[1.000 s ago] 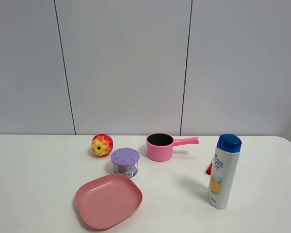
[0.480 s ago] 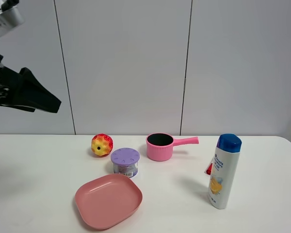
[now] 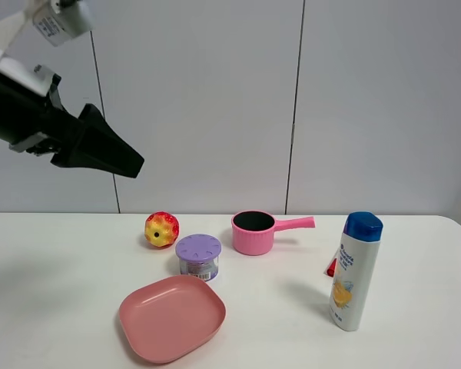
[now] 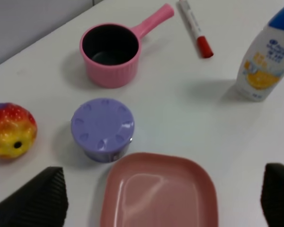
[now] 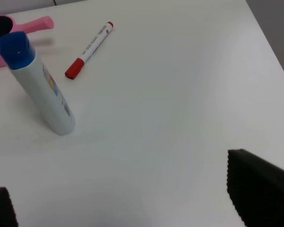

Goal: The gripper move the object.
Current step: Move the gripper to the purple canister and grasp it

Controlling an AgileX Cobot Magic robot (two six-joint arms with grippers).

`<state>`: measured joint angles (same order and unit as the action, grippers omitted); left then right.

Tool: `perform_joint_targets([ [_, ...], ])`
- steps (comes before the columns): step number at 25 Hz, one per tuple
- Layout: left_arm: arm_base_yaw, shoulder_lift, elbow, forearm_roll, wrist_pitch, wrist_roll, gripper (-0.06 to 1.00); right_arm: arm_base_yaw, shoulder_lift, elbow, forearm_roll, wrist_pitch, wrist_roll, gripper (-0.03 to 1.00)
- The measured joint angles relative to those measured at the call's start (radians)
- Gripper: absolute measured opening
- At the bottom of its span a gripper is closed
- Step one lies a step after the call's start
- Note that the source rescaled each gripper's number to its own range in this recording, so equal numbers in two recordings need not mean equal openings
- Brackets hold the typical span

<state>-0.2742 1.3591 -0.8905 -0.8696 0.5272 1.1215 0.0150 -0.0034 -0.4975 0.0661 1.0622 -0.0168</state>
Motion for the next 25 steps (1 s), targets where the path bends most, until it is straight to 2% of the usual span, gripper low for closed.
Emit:
perform_joint_targets([
  [1, -0.009, 0.023, -0.022, 0.070, 0.000, -0.057, 0.35, 0.000, 0.000, 0.000, 0.000, 0.000, 0.000, 1.00],
  [4, -0.036, 0.118, -0.138, 0.298, 0.057, -0.329, 0.35, 0.000, 0.000, 0.000, 0.000, 0.000, 0.000, 1.00],
  [7, -0.077, 0.244, -0.308, 0.498, 0.197, -0.551, 0.35, 0.000, 0.000, 0.000, 0.000, 0.000, 0.000, 1.00],
  [9, -0.105, 0.335, -0.418, 0.598, 0.287, -0.642, 0.35, 0.000, 0.000, 0.000, 0.000, 0.000, 0.000, 1.00],
  [11, -0.138, 0.412, -0.534, 0.647, 0.346, -0.705, 0.35, 0.000, 0.000, 0.000, 0.000, 0.000, 0.000, 1.00],
  [16, -0.214, 0.600, -0.803, 0.668, 0.501, -0.804, 0.35, 0.000, 0.000, 0.000, 0.000, 0.000, 0.000, 1.00],
  [20, -0.251, 0.752, -1.024, 0.718, 0.618, -0.885, 0.35, 0.000, 0.000, 0.000, 0.000, 0.000, 0.000, 1.00],
  [25, -0.269, 0.904, -1.183, 0.763, 0.680, -0.924, 0.35, 0.000, 0.000, 0.000, 0.000, 0.000, 0.000, 1.00],
])
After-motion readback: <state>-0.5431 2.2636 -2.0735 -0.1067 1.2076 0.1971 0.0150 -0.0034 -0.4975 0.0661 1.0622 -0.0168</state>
